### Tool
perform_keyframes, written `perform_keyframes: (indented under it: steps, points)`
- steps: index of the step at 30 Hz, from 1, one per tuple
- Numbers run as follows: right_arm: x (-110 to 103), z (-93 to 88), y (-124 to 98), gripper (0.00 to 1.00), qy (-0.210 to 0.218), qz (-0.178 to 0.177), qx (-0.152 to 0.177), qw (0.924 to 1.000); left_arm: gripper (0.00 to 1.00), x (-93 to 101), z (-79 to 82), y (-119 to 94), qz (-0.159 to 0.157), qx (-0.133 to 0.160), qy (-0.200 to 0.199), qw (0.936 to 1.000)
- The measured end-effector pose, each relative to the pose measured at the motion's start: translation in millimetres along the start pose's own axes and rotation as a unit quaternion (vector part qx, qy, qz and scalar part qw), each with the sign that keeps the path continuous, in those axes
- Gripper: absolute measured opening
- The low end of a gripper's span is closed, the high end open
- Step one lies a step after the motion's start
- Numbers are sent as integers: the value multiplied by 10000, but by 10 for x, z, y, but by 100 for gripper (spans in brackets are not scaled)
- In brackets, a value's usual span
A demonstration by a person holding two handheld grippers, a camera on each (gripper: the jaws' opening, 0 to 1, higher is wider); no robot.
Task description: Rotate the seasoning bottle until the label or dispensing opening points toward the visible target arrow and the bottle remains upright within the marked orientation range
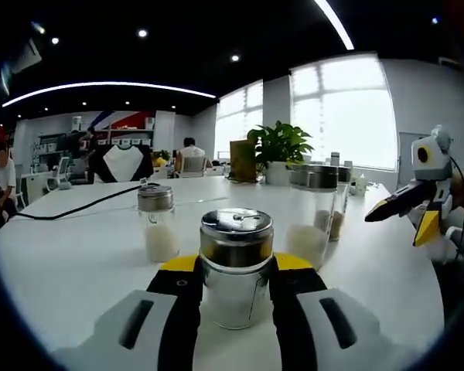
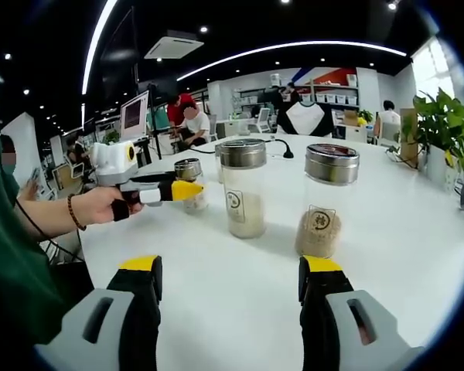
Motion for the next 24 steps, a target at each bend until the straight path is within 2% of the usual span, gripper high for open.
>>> perform_keyframes:
  steps: [10,24]
  points:
    - [-14,3,9,73,-9,3,-12,10000,35,37,3,7,-509,42,78,9987]
    - [-13,-6,1,73,-8,-15,-21,10000,35,56,16,33,-1225,77,183,9923]
Point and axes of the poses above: the point that each gripper's makers call its tool centre point, and the gripper's own axes: y roughly forward along the fingers, x roughly to its right, z roughly out of its top, the point moved 2 cm from there along -y, roughly backward along the fingers, and after that the axes turned 9 degrees about y, right-handed, at the moved point
